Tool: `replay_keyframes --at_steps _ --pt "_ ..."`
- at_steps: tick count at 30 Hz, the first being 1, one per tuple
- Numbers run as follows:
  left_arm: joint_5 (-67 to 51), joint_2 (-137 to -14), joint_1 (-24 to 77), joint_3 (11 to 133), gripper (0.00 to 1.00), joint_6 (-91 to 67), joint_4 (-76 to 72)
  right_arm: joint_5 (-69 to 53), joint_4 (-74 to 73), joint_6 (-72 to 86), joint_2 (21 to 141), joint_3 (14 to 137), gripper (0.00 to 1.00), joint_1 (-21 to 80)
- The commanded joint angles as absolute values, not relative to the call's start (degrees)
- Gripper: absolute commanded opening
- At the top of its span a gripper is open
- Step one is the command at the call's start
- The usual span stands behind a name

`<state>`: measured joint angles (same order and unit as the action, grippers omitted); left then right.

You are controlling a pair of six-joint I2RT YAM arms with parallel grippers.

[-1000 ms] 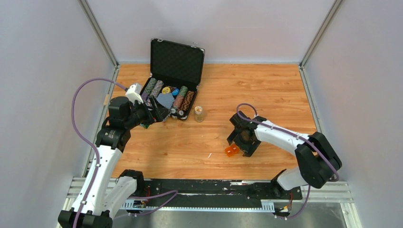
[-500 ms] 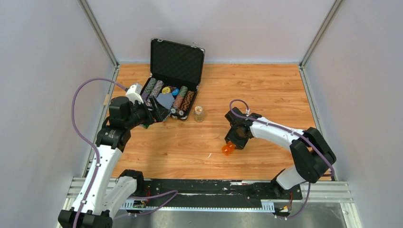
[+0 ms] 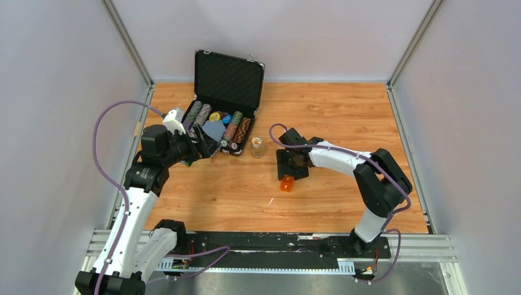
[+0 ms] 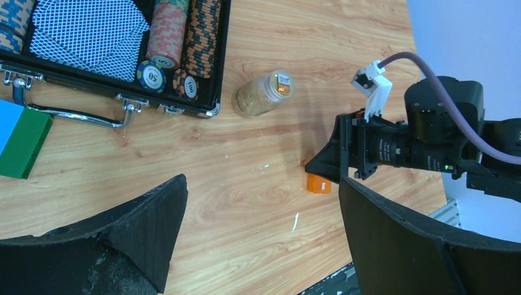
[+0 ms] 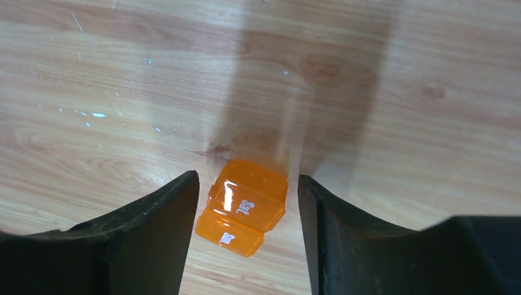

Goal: Sort the pills into containers

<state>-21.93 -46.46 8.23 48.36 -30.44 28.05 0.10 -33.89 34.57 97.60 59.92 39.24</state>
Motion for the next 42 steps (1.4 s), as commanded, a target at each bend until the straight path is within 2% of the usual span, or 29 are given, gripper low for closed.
replay_keyframes --at_steps 1,5,9,13,21,27,34,42 --pt "-21.4 -45.1 8.4 48.6 1.0 -28.9 27.6 -3.0 -31.8 25.0 99.0 62.4 0.68 39.6" --pt "-21.1 -44.5 8.4 48.6 1.0 -28.6 28.3 -1.9 -33.8 28.0 97.8 63.9 0.88 39.6" --pt "-20.9 -43.9 8.4 48.3 1.0 -28.8 28.6 2.4 -40.1 36.9 97.3 65.3 0.92 40.3" --pt "-20.8 -43.6 8.4 47.8 1.0 -29.0 28.6 8.2 -46.3 45.6 98.6 66.4 0.84 44.1" --pt "-21.1 -43.7 8.4 47.5 1.0 -29.2 28.7 12.0 -48.1 56.6 98.0 65.7 0.77 50.2" --pt "-21.2 -43.5 8.4 46.8 1.0 -29.8 28.6 16.1 -48.7 58.9 98.2 64.6 0.61 50.4" --pt "-21.3 -43.6 8.4 46.6 1.0 -30.2 28.2 18.1 -47.6 59.9 99.1 65.2 0.59 50.4" --pt "-21.3 -44.0 8.4 46.5 1.0 -30.4 27.9 17.5 -44.3 58.9 99.5 63.7 0.51 50.2"
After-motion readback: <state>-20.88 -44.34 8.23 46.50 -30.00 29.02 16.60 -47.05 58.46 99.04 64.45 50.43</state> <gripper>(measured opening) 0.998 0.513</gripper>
